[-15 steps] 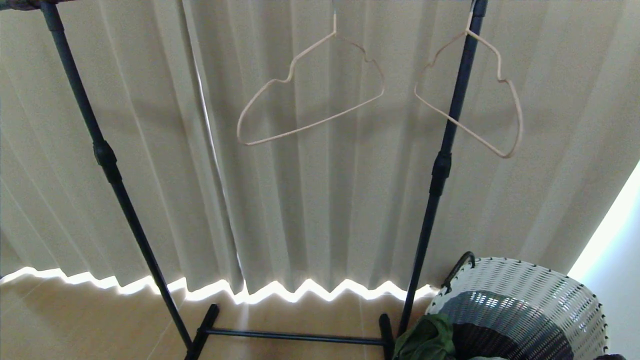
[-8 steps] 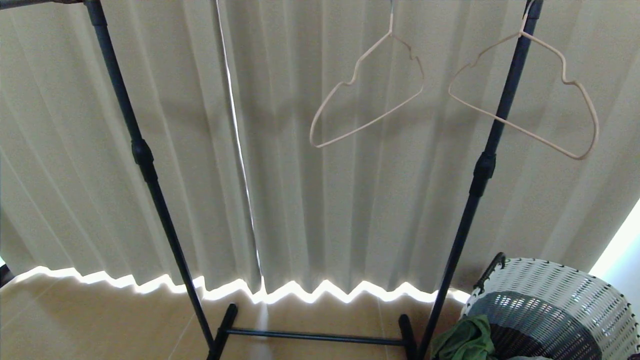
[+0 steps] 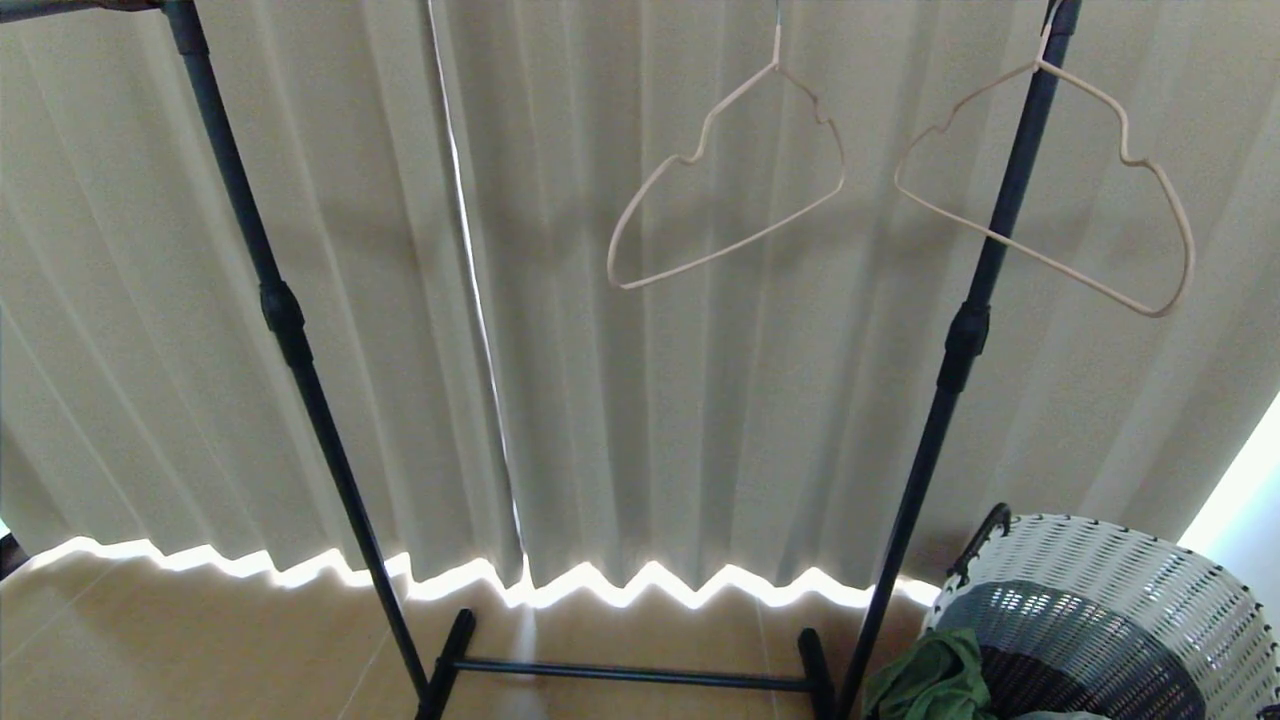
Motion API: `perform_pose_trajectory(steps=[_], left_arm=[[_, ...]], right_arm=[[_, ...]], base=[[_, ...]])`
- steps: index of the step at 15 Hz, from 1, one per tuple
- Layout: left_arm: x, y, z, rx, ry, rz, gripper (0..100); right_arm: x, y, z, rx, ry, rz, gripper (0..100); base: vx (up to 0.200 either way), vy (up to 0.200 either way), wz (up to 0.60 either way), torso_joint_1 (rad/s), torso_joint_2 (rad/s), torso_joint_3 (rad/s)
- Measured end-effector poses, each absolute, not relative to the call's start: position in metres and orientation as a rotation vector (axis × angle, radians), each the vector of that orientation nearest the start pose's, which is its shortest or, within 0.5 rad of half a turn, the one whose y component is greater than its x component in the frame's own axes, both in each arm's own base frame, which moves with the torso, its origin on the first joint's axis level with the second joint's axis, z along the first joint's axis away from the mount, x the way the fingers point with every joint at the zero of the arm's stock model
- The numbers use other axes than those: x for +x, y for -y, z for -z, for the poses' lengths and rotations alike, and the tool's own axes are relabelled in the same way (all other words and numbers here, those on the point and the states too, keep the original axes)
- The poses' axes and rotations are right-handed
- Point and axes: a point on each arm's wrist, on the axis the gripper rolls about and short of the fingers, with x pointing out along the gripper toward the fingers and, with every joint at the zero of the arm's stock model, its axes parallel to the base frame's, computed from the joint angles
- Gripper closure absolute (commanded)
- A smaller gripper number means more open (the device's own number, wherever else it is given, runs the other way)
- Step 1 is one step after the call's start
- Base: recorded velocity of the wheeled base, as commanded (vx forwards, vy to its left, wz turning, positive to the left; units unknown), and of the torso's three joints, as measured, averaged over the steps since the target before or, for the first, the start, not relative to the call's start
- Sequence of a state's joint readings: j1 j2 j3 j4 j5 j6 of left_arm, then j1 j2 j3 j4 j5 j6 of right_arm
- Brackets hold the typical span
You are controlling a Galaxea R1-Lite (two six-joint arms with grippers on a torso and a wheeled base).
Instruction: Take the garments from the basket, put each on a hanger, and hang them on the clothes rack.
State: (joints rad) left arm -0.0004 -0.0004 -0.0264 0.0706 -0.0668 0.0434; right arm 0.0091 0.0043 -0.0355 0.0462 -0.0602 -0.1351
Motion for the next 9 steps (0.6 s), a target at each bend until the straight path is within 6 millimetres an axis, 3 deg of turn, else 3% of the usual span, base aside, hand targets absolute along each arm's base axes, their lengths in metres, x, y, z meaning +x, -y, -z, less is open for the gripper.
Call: perform_pose_trajectory(steps=[5, 9], left_arm=[[-0.025, 0.001, -0.076, 0.030, -0.042, 0.065, 0], [-0.025, 0.001, -0.076, 0.031, -0.042, 0.066, 0]], right_arm=[[-0.025, 0.002, -0.119, -0.295, -0.182, 0.003, 0], [0.023, 0.001, -0.142, -0.450, -0.521, -0.057, 0]], base=[[0.000, 0.000, 0.00, 0.000, 0.00, 0.000], [0.000, 0.000, 0.00, 0.000, 0.00, 0.000]])
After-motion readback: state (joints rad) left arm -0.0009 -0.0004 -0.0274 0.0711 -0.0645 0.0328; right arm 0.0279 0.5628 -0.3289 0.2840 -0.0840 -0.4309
